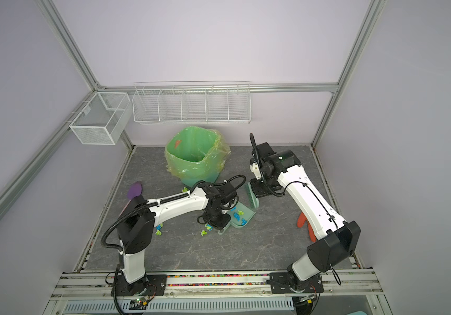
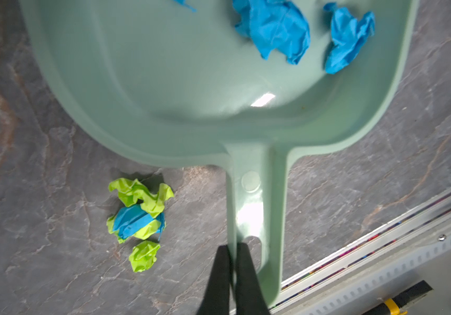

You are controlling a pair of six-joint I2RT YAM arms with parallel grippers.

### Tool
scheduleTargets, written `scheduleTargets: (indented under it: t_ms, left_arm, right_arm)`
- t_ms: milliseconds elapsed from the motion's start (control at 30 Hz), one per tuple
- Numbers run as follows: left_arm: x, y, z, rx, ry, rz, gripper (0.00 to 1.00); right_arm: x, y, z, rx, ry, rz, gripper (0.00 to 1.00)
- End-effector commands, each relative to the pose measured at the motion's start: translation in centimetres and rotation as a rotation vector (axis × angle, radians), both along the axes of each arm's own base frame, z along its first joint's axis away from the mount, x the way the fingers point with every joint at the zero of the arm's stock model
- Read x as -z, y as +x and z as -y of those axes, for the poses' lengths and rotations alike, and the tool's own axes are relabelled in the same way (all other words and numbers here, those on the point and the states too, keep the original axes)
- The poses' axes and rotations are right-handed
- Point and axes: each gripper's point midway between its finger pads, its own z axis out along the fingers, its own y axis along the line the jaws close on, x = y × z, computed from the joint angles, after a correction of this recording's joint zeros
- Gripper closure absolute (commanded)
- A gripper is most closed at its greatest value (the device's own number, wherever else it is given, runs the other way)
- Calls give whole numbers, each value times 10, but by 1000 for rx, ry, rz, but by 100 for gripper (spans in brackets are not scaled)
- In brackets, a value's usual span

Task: Sweep away the paper scraps from the table
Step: 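Sweep scraps into the dustpan with the brush in the right gripper, then lift the loaded dustpan with the left gripper toward the green bin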

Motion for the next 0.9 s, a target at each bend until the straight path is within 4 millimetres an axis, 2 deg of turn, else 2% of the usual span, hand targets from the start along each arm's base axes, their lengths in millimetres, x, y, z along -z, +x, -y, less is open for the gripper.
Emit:
scheduleTargets:
  t_ms: [0,267,600,867]
  left_arm:
    - [-16,5,3,2,-28,40,100]
    - [-29,9,4,8,-49,75,100]
    - [-44,13,-4,0,-45,123,100]
    - [-57,15,-3,-17,-69,149,100]
  right_arm:
    - [-5,3,9,42,4,46,93]
    - [-6,9,20,111,38,81,93]
    - [-15,4,42,214,66,182,93]
    - [-5,-2,55,269,62,185,93]
